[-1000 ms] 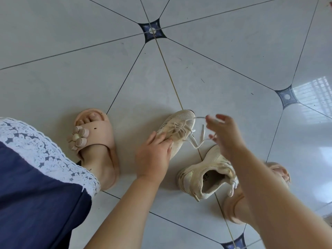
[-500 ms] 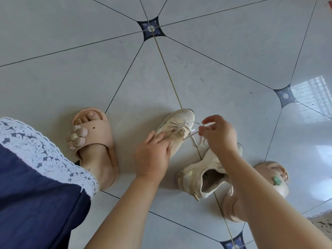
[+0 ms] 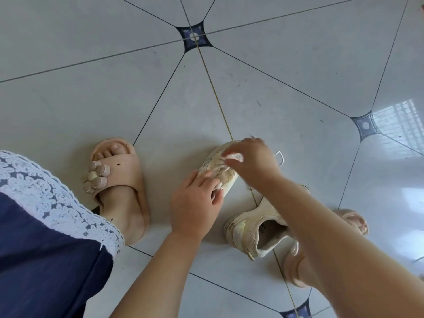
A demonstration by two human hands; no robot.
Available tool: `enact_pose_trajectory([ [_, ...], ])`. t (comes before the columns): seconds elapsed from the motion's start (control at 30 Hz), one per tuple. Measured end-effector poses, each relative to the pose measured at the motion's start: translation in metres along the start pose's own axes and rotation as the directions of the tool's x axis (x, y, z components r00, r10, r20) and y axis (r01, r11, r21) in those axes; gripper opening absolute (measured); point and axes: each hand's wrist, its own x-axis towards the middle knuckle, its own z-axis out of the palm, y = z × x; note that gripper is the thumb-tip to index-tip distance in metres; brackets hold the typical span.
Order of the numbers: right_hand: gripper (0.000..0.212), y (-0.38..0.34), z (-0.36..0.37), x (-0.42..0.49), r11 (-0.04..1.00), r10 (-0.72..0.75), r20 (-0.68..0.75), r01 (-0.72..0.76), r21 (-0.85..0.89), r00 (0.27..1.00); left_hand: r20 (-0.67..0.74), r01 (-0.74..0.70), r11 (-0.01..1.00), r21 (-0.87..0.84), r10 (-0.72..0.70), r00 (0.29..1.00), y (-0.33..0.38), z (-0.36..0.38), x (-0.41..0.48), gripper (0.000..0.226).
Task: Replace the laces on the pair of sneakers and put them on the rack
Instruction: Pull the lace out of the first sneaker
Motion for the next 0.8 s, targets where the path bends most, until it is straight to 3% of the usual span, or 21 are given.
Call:
enact_pose_trajectory([
  [0.2,0.016,-0.017,0.024,0.012,0.903,-0.224,0.145,0.261,-0.342,0.964,0.035,0.018,1.0,-0.022,-0.018,0.999,-0.001,0.002,-0.001,0.023],
  [0.37,0.016,-0.017,0.021,0.014,0.793,-0.345,0.214,0.406,-0.454,0.914,0.051,0.025,1.0,-0.018,-0.024,0.998,0.0,0.0,-0.001,0.016],
  [0.43,0.022,-0.009,0.018,0.018,0.89,-0.255,0.072,0.263,-0.372,0.964,0.049,0.037,0.999,-0.039,-0.035,0.998,-0.001,0.0,-0.001,0.005],
  [0.5,0.019,0.001,0.014,0.02,0.993,0.039,-0.124,-0.052,-0.101,0.991,0.055,0.06,0.996,-0.061,-0.057,0.997,-0.001,-0.001,-0.001,0.007],
  [0.57,0.013,0.01,0.017,0.014,0.907,0.371,-0.162,-0.319,0.274,0.915,0.077,0.063,0.996,-0.061,-0.059,0.995,0.001,-0.001,-0.001,0.008],
  [0.63,0.018,0.014,0.025,0.007,0.777,0.528,-0.094,-0.435,0.455,0.844,0.122,0.048,0.998,-0.038,-0.043,0.992,0.003,-0.002,-0.002,0.008],
  [0.7,0.014,0.014,0.028,0.004,0.855,0.436,-0.062,-0.391,0.34,0.898,0.142,0.057,0.998,-0.033,-0.052,0.988,0.002,-0.003,-0.002,0.012],
  [0.8,0.034,0.009,0.018,0.011,0.988,0.112,-0.051,-0.106,0.117,0.992,0.101,0.054,0.998,-0.012,-0.052,0.993,-0.001,-0.003,-0.002,0.006],
])
